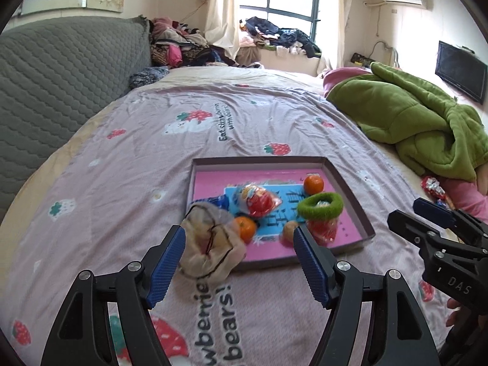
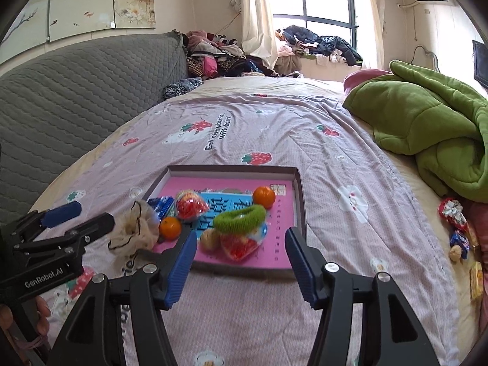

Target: Organize objects

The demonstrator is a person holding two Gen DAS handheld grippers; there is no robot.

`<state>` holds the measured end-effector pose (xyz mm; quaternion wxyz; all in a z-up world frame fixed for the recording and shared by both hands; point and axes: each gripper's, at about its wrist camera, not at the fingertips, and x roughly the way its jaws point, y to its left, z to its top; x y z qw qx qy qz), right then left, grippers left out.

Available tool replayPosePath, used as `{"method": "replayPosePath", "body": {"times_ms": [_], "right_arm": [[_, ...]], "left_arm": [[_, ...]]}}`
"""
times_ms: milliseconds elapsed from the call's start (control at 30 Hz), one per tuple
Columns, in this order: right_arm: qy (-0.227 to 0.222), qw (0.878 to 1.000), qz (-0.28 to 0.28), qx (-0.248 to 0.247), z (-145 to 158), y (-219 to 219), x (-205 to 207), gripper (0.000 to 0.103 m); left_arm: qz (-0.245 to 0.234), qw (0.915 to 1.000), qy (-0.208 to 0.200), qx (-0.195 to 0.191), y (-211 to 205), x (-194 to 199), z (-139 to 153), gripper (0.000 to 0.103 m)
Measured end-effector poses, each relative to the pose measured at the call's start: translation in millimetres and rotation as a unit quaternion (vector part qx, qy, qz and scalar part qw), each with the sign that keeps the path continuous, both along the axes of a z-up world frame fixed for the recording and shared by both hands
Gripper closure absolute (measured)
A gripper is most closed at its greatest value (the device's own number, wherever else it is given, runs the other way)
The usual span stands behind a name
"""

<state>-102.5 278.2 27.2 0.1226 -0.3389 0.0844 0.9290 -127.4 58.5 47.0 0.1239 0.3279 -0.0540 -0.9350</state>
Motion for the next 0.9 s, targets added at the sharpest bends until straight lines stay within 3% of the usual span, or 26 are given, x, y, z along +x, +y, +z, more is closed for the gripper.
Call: {"method": "replayPosePath", "body": {"times_ms": [500,900], "right_arm": [[-0.003,1.000,-0.004,-0.007,-11,-18,40,0.037],[-0.008,1.000,-0.003,-0.009,-39,-28,56,0.037]], "left_arm": [[0.017,0.9999,-0.001,-0.003,-8,52,-5,0.028],[0.028,0.9995,-0.012,-0.005,-12,66,-41,0.028]]}}
